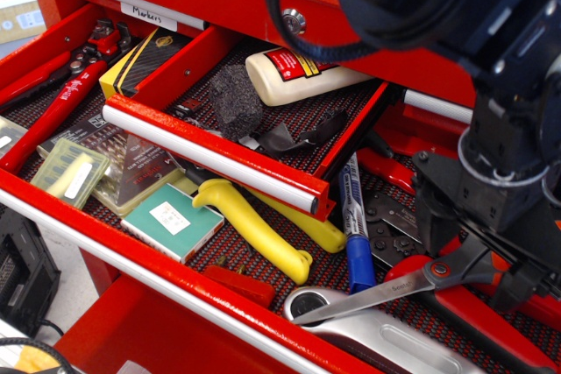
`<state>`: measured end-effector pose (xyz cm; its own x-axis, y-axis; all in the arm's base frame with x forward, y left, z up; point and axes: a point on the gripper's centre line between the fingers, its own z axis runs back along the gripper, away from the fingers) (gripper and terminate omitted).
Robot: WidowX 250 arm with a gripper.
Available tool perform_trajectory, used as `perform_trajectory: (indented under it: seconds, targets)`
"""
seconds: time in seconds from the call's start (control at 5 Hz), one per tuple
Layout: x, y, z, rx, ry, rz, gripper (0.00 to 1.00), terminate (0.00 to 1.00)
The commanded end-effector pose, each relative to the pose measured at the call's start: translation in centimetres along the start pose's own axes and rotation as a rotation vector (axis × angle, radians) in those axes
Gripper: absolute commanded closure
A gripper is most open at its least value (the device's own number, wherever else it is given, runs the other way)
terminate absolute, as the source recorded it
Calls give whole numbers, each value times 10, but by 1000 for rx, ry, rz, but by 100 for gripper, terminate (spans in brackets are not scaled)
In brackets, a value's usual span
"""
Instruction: Pick up scissors and put into drawer
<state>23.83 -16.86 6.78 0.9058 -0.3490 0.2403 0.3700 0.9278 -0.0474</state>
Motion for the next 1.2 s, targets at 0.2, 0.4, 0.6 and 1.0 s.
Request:
perform_trajectory:
  seconds: [0.2,0.4,0.6,1.0]
  targets:
    - [-4,-3,-13,1,-52,45,0,0]
    - [-4,1,-5,27,-16,42,0,0]
    - [-7,2,-13,32,-32,63,0,0]
    - [-7,-1,-18,41,-31,107,100,0]
